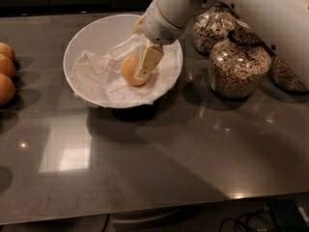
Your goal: Pick orange from white bowl
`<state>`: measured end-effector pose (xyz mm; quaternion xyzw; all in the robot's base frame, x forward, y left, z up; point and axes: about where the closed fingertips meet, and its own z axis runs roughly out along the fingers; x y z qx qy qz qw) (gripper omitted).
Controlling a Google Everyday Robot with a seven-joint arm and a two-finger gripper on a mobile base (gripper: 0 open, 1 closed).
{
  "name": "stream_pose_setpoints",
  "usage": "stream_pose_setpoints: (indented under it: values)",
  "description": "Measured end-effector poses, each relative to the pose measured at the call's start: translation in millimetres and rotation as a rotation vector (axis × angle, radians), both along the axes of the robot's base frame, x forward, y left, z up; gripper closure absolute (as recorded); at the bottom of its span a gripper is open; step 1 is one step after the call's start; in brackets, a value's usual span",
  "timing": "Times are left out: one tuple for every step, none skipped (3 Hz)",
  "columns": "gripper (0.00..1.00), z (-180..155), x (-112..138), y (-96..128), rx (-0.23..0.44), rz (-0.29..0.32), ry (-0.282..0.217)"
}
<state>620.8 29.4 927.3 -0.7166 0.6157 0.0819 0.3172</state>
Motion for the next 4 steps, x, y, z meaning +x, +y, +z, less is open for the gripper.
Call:
stream_pose_setpoints:
  values:
    - [0.16, -13, 6, -3, -0.006, -0.015, 0.01]
    - [0.18, -25, 11, -3, -0.01, -0.019, 0.023]
    - [0.19, -32, 13, -1, -0.01, -0.014, 0.034]
    - [0.2, -45, 12, 4, -0.014, -0.003, 0.054]
